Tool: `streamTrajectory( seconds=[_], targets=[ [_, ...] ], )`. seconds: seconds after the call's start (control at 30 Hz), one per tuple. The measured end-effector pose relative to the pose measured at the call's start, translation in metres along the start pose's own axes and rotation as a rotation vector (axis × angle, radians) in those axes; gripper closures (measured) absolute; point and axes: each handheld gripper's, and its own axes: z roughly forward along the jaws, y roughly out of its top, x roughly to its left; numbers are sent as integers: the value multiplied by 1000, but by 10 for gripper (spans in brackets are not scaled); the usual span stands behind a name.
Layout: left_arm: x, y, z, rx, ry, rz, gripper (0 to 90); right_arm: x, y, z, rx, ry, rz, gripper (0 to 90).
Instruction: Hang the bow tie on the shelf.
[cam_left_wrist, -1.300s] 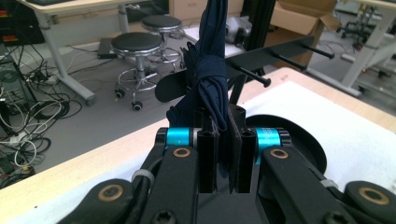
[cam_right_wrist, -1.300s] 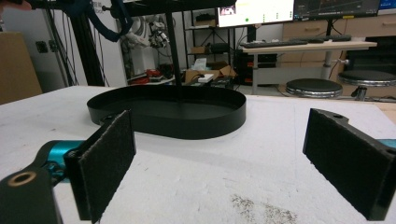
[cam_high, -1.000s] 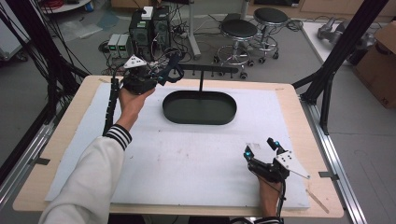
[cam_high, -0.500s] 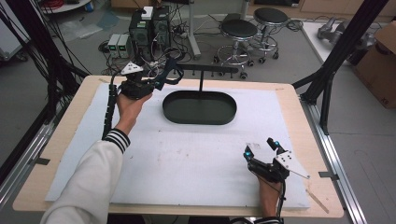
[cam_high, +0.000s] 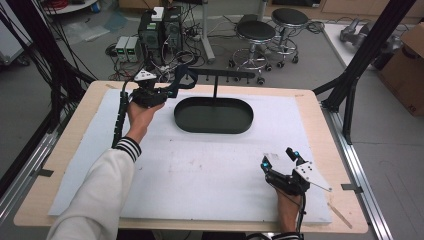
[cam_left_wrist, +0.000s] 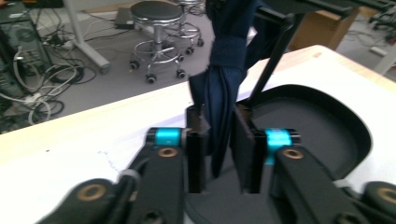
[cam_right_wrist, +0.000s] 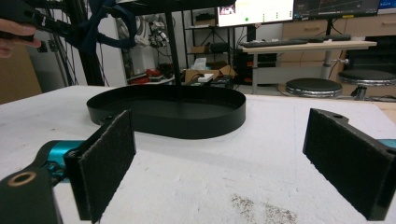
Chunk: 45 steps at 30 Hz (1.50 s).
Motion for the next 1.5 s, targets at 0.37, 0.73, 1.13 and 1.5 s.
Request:
streamTrajectory(
  seconds=[0.37,0.73,1.13,1.5],
  targets=[
    [1,-3,-7,73,38,53,212,1,0,0,2,5,-2,84],
    [16,-49,-83,-100,-64,112,157,0,0,0,2,6,-7,84],
    [16,-141,-151,-279,-67,149,156,0,0,0,3,-7,6,84],
    [24,-178,-174,-375,-69,78,155,2,0,0,1,-11,-18,84]
  ],
)
